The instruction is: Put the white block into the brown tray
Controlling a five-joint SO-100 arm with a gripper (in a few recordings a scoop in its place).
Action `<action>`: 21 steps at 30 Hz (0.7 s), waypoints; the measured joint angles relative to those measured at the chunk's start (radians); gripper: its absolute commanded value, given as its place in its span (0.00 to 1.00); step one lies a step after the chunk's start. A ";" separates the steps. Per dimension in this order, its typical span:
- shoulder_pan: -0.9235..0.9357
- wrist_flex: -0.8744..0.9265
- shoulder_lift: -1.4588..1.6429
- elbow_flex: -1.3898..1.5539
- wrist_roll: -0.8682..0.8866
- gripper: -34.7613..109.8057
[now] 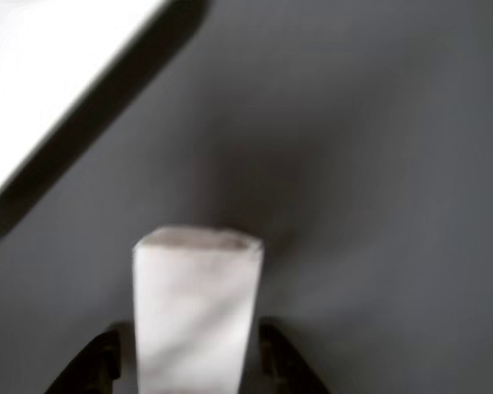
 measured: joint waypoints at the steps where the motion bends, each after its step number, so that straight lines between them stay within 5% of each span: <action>1: 0.000 0.003 0.000 0.000 0.000 0.51; 21: -0.002 0.003 0.000 0.000 0.000 0.43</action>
